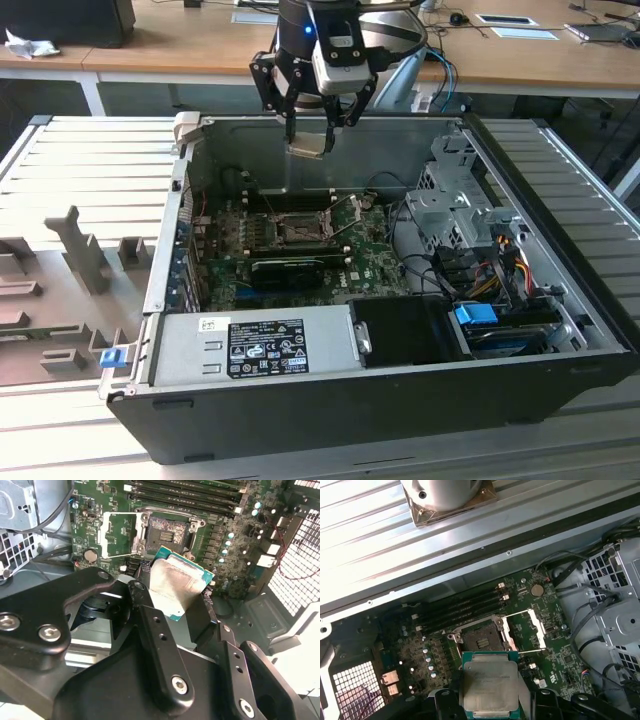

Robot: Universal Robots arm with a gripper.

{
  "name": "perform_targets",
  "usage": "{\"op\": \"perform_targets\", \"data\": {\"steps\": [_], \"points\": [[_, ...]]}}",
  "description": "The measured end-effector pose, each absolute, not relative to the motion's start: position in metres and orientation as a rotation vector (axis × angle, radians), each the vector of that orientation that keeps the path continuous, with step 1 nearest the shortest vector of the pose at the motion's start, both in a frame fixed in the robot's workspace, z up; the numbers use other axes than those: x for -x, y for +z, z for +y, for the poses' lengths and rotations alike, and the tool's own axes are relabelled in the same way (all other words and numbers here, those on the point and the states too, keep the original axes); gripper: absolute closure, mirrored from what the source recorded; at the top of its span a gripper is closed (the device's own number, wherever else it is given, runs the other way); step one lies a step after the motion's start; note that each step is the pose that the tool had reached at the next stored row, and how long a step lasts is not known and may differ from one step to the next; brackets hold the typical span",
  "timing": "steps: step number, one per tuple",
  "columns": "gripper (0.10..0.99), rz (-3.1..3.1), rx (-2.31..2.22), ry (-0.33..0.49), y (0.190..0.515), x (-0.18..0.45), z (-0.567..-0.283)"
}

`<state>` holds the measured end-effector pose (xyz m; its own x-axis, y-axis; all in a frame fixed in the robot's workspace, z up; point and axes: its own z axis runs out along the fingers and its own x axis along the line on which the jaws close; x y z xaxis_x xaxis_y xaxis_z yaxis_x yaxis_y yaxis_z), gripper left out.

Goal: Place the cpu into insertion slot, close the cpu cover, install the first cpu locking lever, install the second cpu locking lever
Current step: 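Place the cpu into insertion slot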

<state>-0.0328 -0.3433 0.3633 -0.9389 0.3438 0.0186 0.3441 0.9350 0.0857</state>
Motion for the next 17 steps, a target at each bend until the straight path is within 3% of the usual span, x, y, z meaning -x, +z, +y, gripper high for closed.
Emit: {"op": "perform_targets", "data": {"steps": [17], "points": [[0.557,-3.018,0.882,-0.138,0.3628,0.0328,-0.3434]]}}
